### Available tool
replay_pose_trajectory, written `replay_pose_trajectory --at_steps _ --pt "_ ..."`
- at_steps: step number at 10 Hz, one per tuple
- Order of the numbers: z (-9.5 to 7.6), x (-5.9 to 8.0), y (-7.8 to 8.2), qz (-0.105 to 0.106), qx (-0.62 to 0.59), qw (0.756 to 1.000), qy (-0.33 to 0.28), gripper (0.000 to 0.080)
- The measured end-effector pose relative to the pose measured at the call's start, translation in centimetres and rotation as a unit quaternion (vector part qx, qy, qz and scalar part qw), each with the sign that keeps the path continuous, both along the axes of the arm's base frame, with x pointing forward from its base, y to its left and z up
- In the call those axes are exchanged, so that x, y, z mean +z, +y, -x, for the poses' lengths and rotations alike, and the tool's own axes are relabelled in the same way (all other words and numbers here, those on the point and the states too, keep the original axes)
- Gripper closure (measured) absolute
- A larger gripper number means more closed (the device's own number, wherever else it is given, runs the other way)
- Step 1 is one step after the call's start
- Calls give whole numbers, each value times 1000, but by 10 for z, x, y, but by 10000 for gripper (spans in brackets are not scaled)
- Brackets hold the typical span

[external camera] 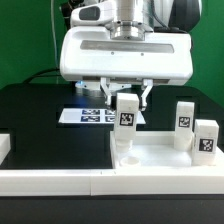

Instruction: Assemble square table

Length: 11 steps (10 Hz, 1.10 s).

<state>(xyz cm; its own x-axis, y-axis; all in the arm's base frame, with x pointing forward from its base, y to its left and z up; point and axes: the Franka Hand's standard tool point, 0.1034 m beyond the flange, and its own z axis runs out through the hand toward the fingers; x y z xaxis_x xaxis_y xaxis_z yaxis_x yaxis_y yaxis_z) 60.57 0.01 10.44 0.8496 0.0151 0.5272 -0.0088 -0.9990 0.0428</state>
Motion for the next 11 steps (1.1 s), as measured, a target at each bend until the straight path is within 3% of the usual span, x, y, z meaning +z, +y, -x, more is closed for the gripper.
replay_pose_trajectory --at_steps 2,8,11 --pt "-2 -7 8 -1 6 1000 3 511" --pt "-6 -13 9 2 7 1000 -3 511" --pt "-8 -22 12 2 9 1000 2 511"
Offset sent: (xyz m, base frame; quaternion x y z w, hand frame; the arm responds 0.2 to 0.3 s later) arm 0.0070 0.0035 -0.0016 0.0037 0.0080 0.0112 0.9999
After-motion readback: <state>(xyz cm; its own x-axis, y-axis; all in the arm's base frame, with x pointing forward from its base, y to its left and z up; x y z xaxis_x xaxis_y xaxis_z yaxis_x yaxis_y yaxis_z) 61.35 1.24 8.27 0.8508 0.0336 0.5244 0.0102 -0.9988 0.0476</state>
